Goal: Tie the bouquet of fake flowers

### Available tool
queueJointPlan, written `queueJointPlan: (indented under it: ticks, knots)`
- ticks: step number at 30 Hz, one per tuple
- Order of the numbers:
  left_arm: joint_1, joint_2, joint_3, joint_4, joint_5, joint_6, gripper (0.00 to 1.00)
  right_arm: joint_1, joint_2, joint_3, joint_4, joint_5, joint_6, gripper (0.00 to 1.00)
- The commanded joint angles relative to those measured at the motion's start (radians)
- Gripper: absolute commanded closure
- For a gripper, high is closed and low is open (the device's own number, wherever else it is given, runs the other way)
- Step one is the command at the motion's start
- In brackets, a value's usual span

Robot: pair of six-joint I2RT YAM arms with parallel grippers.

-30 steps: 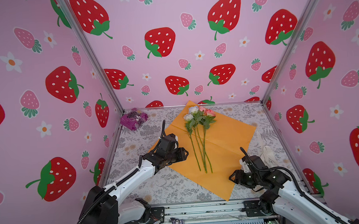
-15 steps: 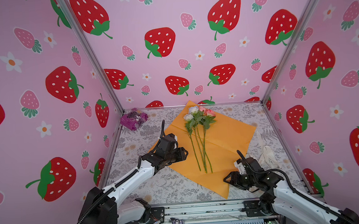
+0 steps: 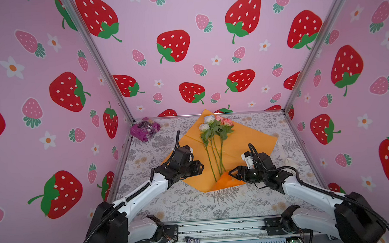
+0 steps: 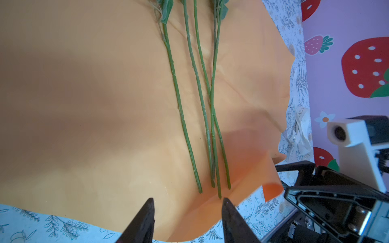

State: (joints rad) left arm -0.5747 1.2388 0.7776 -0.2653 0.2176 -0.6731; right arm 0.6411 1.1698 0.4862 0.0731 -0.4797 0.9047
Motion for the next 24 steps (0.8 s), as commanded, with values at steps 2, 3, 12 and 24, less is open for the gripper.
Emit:
queueJointPlan:
  ticks: [2,3,12,24]
  knots:
    - [-0.030,0.007,0.023,0.003,0.063,0.007,0.55,-0.003,0.083,0.037,0.060,0.014,-0.044,0.31]
    - [-0.043,0.007,0.020,0.006,0.072,0.006,0.58,-0.004,0.095,0.036,0.086,0.015,-0.040,0.31]
    - [-0.207,0.109,0.021,0.095,0.108,-0.001,0.66,-0.026,0.199,0.064,0.184,-0.045,-0.061,0.31]
    - [-0.293,0.333,0.098,0.169,0.078,-0.017,0.67,-0.076,0.262,0.074,0.217,-0.085,-0.067,0.31]
